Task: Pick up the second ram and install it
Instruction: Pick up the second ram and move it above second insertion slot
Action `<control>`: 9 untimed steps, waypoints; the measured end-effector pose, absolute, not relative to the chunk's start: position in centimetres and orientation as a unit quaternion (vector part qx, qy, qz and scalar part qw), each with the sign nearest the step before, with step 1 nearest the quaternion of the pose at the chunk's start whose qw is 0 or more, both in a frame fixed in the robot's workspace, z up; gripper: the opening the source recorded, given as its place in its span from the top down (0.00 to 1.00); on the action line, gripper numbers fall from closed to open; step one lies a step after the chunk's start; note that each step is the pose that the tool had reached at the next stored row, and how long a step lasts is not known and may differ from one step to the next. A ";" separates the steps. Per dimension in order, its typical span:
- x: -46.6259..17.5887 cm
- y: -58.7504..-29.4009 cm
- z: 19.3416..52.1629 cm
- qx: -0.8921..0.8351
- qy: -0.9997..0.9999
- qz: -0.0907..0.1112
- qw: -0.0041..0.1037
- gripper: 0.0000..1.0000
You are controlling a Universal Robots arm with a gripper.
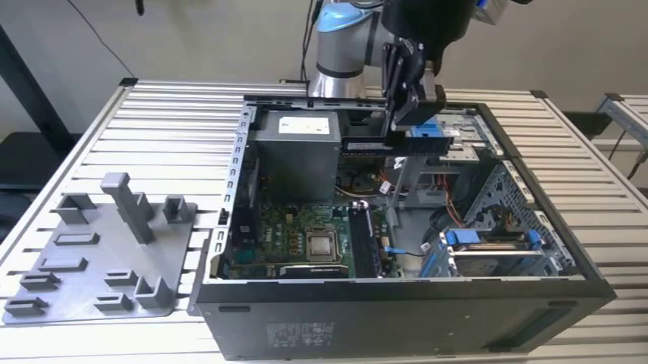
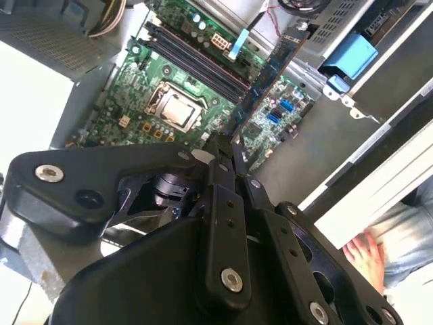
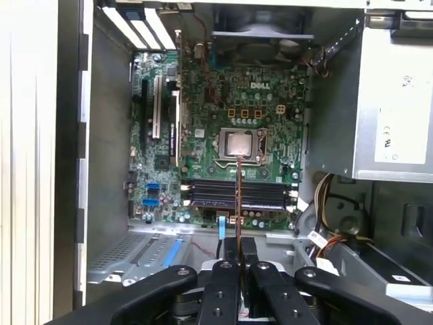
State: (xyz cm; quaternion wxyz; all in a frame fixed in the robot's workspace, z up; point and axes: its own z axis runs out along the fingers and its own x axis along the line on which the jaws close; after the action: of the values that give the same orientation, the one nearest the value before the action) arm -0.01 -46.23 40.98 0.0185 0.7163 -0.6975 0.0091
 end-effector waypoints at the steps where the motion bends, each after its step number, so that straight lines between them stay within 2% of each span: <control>1: 0.0 -46.1 41.0 0.716 -0.698 0.008 0.017 0.87; 4: 0.0 -45.8 41.0 0.716 -0.698 0.004 0.013 0.87; 9: 0.0 -45.4 41.0 0.716 -0.698 -0.009 -0.001 0.87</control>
State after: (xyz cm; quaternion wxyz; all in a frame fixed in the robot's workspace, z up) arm -0.01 -45.41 40.97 -0.0005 0.7158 -0.6982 -0.0087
